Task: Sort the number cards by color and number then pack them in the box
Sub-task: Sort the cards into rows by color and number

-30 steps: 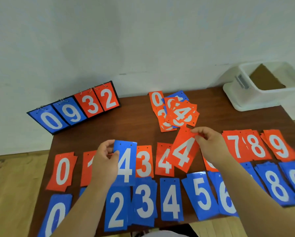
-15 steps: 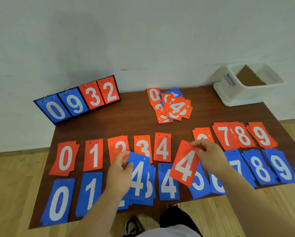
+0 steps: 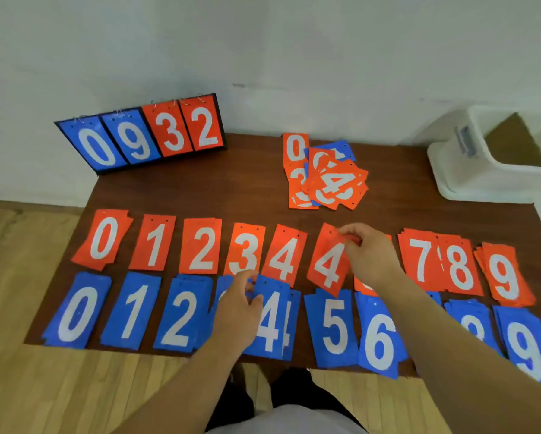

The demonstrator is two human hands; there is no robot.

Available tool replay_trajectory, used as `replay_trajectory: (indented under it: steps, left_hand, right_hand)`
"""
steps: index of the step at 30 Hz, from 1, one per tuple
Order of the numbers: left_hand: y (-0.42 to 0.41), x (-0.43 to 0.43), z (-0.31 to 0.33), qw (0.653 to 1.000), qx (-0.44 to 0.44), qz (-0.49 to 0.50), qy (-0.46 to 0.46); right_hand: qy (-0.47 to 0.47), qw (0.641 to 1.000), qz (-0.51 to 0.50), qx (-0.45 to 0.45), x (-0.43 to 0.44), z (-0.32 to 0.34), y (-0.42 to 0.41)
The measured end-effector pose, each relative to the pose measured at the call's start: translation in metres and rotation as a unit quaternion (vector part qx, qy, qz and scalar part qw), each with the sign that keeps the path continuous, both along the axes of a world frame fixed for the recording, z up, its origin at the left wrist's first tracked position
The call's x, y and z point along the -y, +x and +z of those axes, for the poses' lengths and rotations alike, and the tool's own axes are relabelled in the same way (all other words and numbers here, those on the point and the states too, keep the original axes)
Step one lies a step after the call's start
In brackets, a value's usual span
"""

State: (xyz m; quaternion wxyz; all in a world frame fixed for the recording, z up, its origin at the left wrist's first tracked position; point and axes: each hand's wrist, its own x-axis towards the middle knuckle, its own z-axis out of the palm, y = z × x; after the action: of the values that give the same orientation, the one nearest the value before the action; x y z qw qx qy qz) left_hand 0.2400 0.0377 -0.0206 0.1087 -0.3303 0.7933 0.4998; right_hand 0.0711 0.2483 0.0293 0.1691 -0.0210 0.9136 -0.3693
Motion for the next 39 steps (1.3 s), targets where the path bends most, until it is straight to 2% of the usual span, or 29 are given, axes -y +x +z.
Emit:
replay_trajectory:
  steps: [8,14,25,33,39]
  left_hand:
    - [-0.005,-0.024,-0.025,0.994,0.065,-0.046,-0.068]
    - [-0.01,-0.019,-0.015,0.986,0.065,-0.024,-0.154]
    - [-0.074,0.004,0.009,0.978,-0.001,-0.015,-0.209]
    - [-0.185,0.022,0.013,0.974,-0.005,-0.058,-0.22]
    - [-0.268,0.024,-0.008,0.972,0.007,-0.107,-0.209]
  right_hand:
    - [-0.024,0.997,0.069,-0.004,0.047,-0.039,-0.046]
    - [0.069,0.983,0.171,0.0,0.06,-0.059,-0.056]
    - [0.067,0.993,0.086,-0.041,-0.004,-0.033,-0.089]
    - [0.094,0.995,0.018,-0.027,-0.016,-0.033,-0.139]
    - [0.132,0.99,-0.032,0.023,-0.006,-0.056,-0.179]
